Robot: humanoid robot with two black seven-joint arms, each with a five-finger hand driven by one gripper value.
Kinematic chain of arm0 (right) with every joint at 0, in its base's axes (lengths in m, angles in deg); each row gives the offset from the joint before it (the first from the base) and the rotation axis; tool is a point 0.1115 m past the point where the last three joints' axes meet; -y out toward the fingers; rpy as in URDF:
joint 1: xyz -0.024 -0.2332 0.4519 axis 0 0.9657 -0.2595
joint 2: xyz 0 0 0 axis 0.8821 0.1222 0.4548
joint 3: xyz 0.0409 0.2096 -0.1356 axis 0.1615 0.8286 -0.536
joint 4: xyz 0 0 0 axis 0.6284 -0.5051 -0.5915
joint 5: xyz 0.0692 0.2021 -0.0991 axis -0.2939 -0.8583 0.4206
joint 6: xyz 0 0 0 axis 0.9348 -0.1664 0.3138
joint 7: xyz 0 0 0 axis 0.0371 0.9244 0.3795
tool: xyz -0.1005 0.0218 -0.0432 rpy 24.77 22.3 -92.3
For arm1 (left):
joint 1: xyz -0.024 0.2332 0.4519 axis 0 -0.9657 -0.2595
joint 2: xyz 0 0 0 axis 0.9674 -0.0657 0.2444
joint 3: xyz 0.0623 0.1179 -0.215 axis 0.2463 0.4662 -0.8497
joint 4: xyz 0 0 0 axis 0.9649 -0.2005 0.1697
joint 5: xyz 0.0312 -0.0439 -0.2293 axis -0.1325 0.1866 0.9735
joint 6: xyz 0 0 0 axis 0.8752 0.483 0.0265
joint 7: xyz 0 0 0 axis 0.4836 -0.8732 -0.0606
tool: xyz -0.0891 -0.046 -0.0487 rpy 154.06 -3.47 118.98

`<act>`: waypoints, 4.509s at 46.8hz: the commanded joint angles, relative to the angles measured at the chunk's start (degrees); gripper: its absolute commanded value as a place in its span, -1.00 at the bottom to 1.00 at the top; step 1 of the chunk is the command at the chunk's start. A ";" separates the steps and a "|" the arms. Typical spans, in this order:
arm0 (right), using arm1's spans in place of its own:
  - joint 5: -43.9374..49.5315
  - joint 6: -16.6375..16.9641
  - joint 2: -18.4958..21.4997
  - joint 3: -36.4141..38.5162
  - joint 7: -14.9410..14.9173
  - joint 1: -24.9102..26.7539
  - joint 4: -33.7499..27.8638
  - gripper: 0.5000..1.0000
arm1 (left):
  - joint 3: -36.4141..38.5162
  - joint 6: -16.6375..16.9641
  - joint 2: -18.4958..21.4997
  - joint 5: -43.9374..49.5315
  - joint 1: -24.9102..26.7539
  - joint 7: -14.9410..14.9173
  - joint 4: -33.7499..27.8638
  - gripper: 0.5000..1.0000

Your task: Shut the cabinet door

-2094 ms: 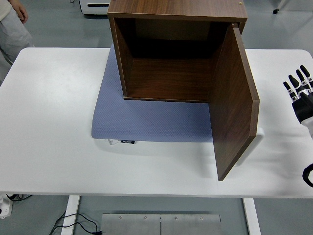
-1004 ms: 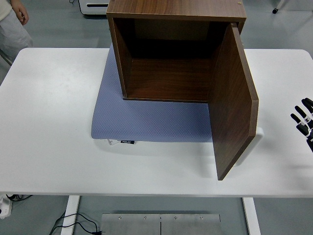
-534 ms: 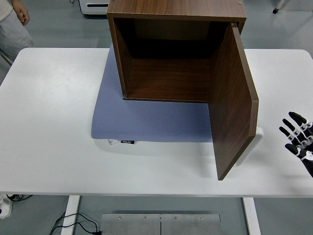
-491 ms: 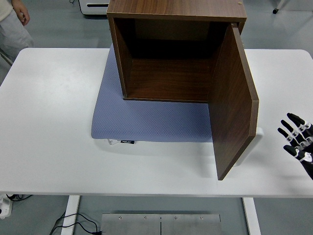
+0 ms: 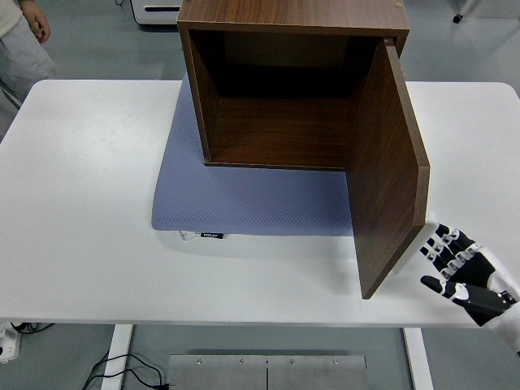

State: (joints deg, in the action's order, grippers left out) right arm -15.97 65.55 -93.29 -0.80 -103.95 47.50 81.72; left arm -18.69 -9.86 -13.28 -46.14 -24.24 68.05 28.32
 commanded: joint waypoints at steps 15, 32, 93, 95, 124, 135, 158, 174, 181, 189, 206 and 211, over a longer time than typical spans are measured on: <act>0.39 -0.01 0.32 -3.59 0.00 -4.63 -0.09 1.00 | 0.00 0.01 0.00 0.00 0.00 0.00 0.00 1.00; 0.30 -0.01 0.41 -7.28 0.00 -10.00 -0.53 1.00 | 0.00 0.01 0.00 0.00 -0.09 0.00 0.00 1.00; -0.23 -0.09 1.46 -23.01 0.08 -31.26 -7.83 1.00 | 0.00 0.01 0.00 0.00 0.00 0.00 0.00 1.00; -0.31 -0.09 1.99 -23.37 0.08 -32.58 -8.00 1.00 | 0.00 0.01 0.00 0.00 0.00 0.00 0.00 1.00; -1.02 -0.09 9.11 -29.43 0.70 -41.81 -17.76 1.00 | 0.00 0.01 0.00 0.00 0.00 0.00 0.00 1.00; -1.02 -0.01 11.13 -30.75 0.70 -44.36 -20.48 1.00 | 0.00 0.01 0.00 0.00 0.00 0.00 0.00 1.00; -6.29 -0.53 13.95 -31.19 1.31 -51.83 -25.67 1.00 | 0.00 0.01 0.00 0.00 -0.09 0.00 0.00 1.00; -10.59 -2.38 16.94 -30.93 1.84 -56.31 -31.64 1.00 | 0.00 0.01 0.00 0.00 0.00 0.00 0.00 1.00; -13.49 -3.70 17.11 -30.57 2.19 -58.95 -33.58 1.00 | 0.00 0.01 0.00 0.00 0.00 0.00 0.00 1.00; -15.96 -5.36 17.02 -30.40 2.19 -60.10 -33.84 1.00 | 0.00 0.01 0.00 0.00 0.00 0.00 0.00 1.00; -17.72 -8.18 16.50 -27.59 2.37 -57.81 -33.23 1.00 | 0.00 0.01 0.00 0.00 0.00 0.00 0.00 1.00; -17.01 -6.69 15.97 -27.85 2.37 -56.67 -32.00 1.00 | 0.00 0.01 0.00 0.00 0.00 0.00 0.00 1.00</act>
State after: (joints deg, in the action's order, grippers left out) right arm -33.42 58.02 -77.01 -28.47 -101.52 -9.82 48.99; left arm -18.68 -9.87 -13.28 -46.14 -24.24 68.05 28.32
